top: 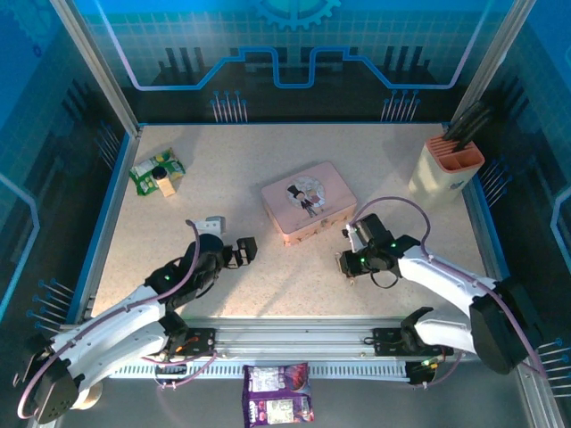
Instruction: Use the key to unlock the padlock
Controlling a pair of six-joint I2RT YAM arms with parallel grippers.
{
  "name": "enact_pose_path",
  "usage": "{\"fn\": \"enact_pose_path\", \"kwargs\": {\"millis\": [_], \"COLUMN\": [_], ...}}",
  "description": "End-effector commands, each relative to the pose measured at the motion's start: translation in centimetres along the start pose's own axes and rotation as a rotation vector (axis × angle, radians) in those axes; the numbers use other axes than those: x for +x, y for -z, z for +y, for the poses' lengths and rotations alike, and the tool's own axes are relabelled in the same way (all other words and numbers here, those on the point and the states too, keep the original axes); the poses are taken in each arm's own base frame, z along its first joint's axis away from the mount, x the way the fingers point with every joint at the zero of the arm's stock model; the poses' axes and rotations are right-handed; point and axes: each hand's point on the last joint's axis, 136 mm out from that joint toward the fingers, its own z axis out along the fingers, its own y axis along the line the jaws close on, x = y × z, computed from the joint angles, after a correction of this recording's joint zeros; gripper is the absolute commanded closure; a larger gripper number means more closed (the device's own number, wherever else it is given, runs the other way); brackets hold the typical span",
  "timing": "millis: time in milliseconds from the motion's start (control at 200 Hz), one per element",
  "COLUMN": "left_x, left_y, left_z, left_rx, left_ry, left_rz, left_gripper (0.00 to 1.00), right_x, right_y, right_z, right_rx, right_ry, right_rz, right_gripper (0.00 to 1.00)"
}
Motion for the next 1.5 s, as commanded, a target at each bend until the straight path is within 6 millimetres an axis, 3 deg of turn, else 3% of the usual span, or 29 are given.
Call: {"fn": "enact_pose_path", "kwargs": {"millis": [0, 410, 785, 961, 1176, 1286, 1421, 1496], "left_x": [-0.1, -0.5, -1.4, -2.5, -6.3, -8.3, -9.2, -10.2], "left_y": [0.1, 0.4, 0.6, 1.0, 2.4, 2.4, 1.5, 2.4], "left_z": [0.8, 1.2, 1.4, 1.6, 3.5, 5.3, 7.3, 8.7], "left_rx": [-0.025, -0.041, -0.059, -0.084, -0.243, -0.349, -0.435, -0.501], "left_ry": [-0.027, -0.02, -0.018, -0.031, -0.071, -0.069, -0.079, -0.056], "left_rz": [-0.018, -0.037, -0.065, -0.103, -0.263, -0.414, -0.492, -0.586], "left_gripper": [0.01, 0.01, 0.01, 0.01, 0.01, 0.01, 0.01, 0.01], "right_x": [-0.7, 0.0, -0.7, -1.1, -4.7, -7.0, -9.6, -10.4], "right_y": [0.2, -0.5, 1.4, 3.0, 7.4, 9.6, 11.9, 13.0], "right_z": [0.6, -0.8, -1.5, -1.8, -1.7, -3.8, -6.4, -7.6], "right_rx": [-0.025, 0.044, 0.093, 0.113, 0.146, 0.261, 0.376, 0.434], "right_ry": [-0.019, -0.034, -0.028, -0.019, 0.02, 0.008, 0.0, 0.007], "right_rz": [0.016, 0.083, 0.026, -0.008, -0.225, -0.384, -0.577, -0.67], "right_gripper": [1.0, 0.94, 0.72, 0.52, 0.41, 0.22, 0.1, 0.04]}}
